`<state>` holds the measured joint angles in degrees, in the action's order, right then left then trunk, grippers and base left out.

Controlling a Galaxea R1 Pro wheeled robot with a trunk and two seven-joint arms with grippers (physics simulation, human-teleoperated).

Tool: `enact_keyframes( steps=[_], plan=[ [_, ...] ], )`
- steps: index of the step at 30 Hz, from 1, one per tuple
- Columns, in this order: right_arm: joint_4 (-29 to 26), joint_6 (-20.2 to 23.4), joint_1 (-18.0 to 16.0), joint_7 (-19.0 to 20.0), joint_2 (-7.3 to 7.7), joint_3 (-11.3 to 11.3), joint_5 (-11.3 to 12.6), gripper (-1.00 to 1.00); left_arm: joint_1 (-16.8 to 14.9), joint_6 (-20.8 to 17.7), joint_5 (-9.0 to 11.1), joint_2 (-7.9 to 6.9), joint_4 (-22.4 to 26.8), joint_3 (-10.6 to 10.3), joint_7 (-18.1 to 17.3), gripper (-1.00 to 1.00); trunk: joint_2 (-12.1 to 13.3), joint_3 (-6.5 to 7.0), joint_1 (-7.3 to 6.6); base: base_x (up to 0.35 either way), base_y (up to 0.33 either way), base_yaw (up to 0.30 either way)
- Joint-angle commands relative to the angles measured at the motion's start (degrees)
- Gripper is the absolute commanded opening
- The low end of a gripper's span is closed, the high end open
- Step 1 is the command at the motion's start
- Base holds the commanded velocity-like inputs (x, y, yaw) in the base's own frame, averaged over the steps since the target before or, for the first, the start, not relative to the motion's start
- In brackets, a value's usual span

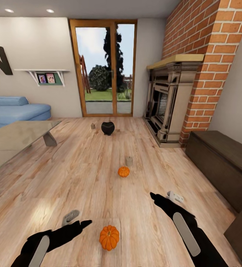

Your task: Place each of the two pumpkins and all three candles from the living room inside a cabinet in the living room (use any cabinet), then make sure every cabinet is closed, and position the cauldron so it is next to a table in the living room.

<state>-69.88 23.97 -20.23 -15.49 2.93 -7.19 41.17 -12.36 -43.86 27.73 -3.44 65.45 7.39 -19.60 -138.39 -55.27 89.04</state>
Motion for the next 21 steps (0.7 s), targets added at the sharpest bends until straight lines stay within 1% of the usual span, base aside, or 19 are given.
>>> enact_keyframes(
  steps=[1, 5, 7, 12, 17, 21],
  plan=[
    [-1.02, 0.74, -0.02, -0.62, 0.06, -0.62, 0.58, 1.00, -0.03, -0.39, 0.13, 0.05, 0.03, 0.49, -0.18, 1.00, -0.44, -0.24, 0.21, 0.000, 0.000, 0.000],
    [-2.62, 3.98, 0.01, -0.63, 0.04, -1.12, 0.64, 1.00, -0.03, -0.56, 0.25, 0.07, -0.19, 1.64, -0.16, 1.00, -2.04, -0.96, 1.09, 0.000, 0.000, 0.000],
    [-2.75, 4.63, -0.04, -0.60, 0.05, -0.99, 0.91, 1.00, -0.03, -0.60, 0.34, 0.17, -0.30, 2.58, -0.11, 1.00, -2.85, -1.32, 1.53, 0.000, 0.000, 0.000],
    [-2.76, 4.90, -0.03, -0.59, 0.06, -0.83, 1.21, 1.00, -0.03, -0.61, 0.39, 0.19, -0.46, 3.14, -0.02, 1.00, -4.85, -2.22, 2.63, 0.000, 0.000, 0.000],
    [-2.68, 4.94, -0.05, -0.59, -0.02, -0.89, 1.25, 1.00, -0.03, -0.62, 0.40, 0.19, -0.56, 3.50, 0.05, 1.00, -4.92, -3.33, 2.76, 0.000, 0.000, 0.000],
    [-2.69, 5.08, -0.07, -0.59, -0.03, -0.95, 1.26, 1.00, -0.03, -0.54, 0.43, 0.25, -0.68, 6.09, 0.08, 1.00, -4.97, -4.21, 2.86, 0.000, 0.000, 0.000]
  ],
)
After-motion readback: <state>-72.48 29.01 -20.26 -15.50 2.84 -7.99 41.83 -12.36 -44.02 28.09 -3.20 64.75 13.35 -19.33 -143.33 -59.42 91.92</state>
